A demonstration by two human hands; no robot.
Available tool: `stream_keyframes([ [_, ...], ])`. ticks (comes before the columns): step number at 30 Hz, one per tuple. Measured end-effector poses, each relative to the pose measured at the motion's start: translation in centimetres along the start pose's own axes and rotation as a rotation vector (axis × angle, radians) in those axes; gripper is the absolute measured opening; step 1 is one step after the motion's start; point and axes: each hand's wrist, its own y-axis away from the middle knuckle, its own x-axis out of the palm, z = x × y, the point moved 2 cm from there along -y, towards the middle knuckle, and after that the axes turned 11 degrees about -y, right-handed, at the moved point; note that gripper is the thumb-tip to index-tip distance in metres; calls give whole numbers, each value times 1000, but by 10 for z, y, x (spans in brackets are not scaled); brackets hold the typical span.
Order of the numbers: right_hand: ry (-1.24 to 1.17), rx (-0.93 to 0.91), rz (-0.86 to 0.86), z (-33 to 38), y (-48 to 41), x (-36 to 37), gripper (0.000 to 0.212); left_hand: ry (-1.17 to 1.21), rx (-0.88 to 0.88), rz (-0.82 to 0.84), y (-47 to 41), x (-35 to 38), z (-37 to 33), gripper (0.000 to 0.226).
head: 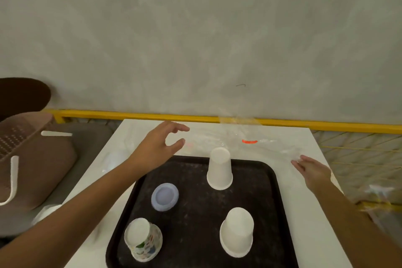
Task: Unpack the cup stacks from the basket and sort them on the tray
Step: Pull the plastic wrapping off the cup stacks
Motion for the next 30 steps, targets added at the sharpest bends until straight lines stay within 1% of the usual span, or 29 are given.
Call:
stream_keyframes([
  [2, 63, 59, 27, -9, 0, 2, 22, -8, -22, 38, 1, 6, 3, 26],
  [4, 97, 67, 61, -16, -2, -8, 24, -11, -33, 67, 4, 12, 5, 25],
  [6, 85, 50, 90, -17, -3, -17, 18, -17, -46, 90, 7, 16, 6, 24],
  [8, 191, 26, 102, -14, 0, -21, 14, -17, -55, 105, 10, 18, 7, 23],
  [11, 347, -28, 52, -4, 8, -20, 17, -6, -68, 126, 17, 17, 7, 23],
  [13, 395, -69, 27, 5, 16, -18, 21, 4, -66, 134, 23, 14, 7, 22],
  [15, 427, -116, 46, 13, 28, -15, 25, 22, -58, 135, 30, 9, 5, 21],
  [19, 423, -193, 109, 35, 71, 1, 22, 58, -21, 124, 47, -6, 2, 19],
  [24, 448, -292, 239, 54, 138, 27, 8, 66, 43, 88, 75, -37, 5, 17],
  [26, 461, -326, 302, 59, 168, 39, 13, 48, 83, 73, 88, -54, 14, 18],
  [28, 466, -353, 367, 64, 200, 52, 9, 22, 101, 70, 102, -70, 30, 18],
  [30, 466, -375, 427, 69, 232, 68, 9, 16, 95, 68, 115, -84, 49, 18],
])
